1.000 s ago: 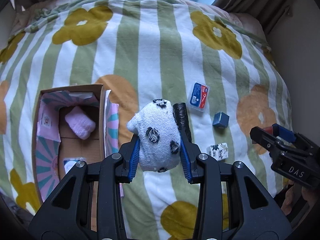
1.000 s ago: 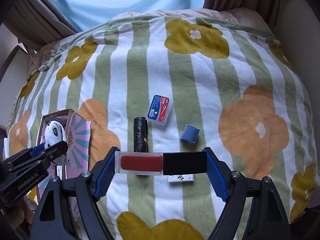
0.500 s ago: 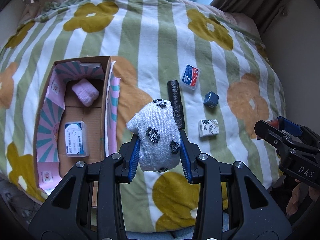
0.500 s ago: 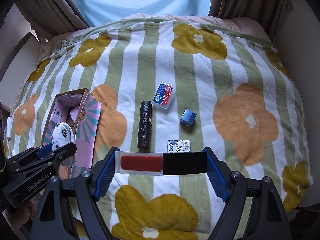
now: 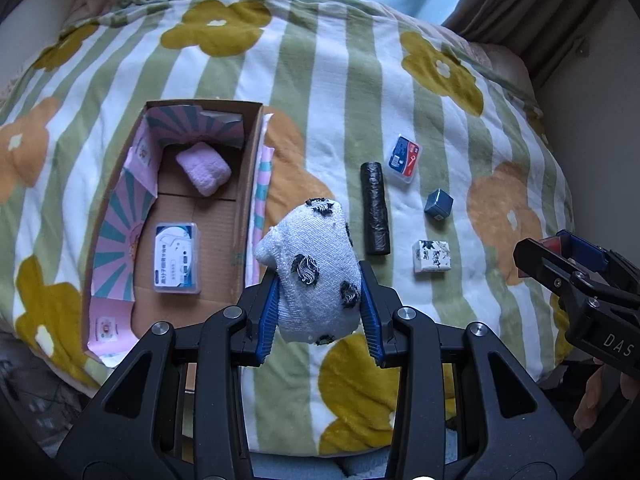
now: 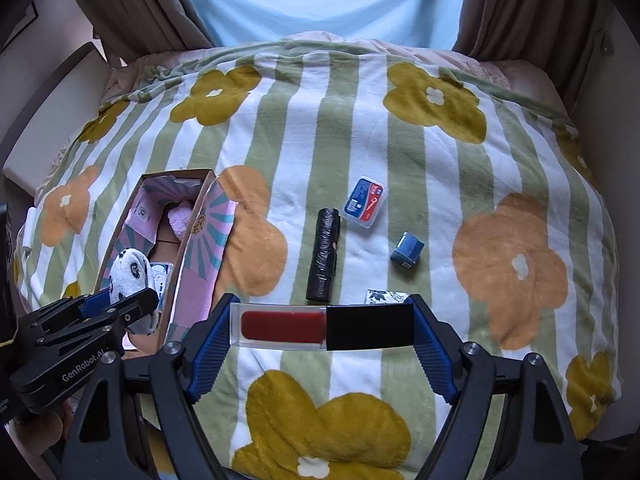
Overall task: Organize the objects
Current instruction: 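Lift the spotted sock with the left tool while the right tool lifts the lipstick, then carry the sock and lipstick over the box and lower them inside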
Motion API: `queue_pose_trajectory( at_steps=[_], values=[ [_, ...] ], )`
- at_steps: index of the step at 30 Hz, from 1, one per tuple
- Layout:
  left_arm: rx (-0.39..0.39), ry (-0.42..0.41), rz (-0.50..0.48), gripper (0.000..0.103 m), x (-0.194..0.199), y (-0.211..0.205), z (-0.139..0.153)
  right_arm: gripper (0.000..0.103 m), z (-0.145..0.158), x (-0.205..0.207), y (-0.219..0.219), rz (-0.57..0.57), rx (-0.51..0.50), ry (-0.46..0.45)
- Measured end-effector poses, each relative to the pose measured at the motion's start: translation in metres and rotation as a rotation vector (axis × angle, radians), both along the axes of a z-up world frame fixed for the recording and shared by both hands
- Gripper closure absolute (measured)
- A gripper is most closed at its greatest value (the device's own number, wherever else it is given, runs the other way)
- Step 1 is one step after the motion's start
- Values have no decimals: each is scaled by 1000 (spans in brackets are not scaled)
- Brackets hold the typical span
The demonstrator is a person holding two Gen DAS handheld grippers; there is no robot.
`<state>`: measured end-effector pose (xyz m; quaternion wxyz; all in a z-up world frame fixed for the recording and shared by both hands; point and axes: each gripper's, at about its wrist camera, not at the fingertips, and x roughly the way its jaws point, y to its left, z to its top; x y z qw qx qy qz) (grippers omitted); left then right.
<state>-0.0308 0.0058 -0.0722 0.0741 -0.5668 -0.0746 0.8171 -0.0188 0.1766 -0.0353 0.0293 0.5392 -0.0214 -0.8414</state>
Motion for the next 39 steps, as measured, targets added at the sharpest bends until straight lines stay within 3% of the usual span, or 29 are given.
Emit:
queue_pose_trajectory(
  at_steps=[10,18,27,39],
  values=[
    [-8,-17,214,70,20,-69,-9,24,-2,-32,-71,232,-7,6],
    [-3,-68,378,70,34,-112,-32,24,-21,-69,-131,439,8,-18],
    [10,-155,503,70,35,-134,-77,24,-59,-112,-199,663,43,-53],
    [-2,-264,556,70,14,-134,-139,24,-139,-146,-272,919,72,-125]
  ],
)
